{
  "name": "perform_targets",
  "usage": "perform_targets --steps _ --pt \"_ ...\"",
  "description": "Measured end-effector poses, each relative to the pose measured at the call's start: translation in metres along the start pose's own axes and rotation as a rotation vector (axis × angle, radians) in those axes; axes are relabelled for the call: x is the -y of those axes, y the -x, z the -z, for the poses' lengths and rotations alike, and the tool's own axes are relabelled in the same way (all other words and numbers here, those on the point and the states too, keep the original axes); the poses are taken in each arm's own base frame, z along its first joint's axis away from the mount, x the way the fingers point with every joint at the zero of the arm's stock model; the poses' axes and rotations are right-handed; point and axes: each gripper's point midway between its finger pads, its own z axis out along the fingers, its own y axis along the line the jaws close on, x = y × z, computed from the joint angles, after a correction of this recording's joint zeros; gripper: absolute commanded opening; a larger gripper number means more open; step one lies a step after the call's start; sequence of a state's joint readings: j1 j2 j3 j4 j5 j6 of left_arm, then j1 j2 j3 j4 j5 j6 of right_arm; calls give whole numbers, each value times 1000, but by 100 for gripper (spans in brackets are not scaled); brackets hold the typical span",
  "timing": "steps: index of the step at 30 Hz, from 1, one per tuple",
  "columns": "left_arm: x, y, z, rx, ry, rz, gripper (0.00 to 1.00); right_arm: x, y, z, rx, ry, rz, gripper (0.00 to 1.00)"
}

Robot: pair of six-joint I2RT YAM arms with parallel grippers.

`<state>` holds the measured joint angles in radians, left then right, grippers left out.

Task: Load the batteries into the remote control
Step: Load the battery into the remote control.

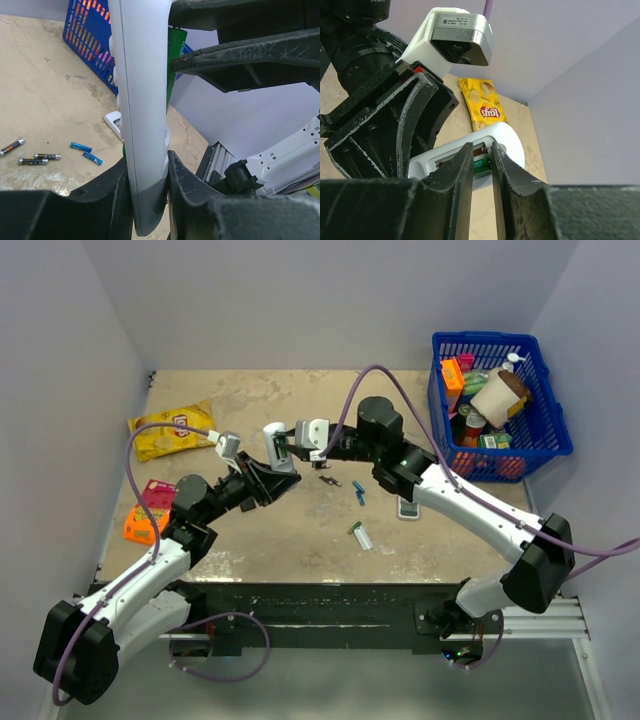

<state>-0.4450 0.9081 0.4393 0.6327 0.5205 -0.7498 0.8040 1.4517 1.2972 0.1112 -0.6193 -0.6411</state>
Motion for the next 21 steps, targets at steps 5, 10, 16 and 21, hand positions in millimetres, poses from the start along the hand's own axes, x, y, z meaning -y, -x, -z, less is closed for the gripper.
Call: perform_targets --steps 5,10,16,21 --pt "3 0 1 -5 -11 15 0 -1 -1 1 7 -4 9 25" --pt "4 -1 2 -11 -19 19 0 0 -2 1 8 -7 18 26" --pt "4 0 3 -18 -25 20 0 0 -6 -1 2 -3 40 27" --pt "2 -2 3 -26 -26 30 0 -2 -10 -3 -2 8 59 29"
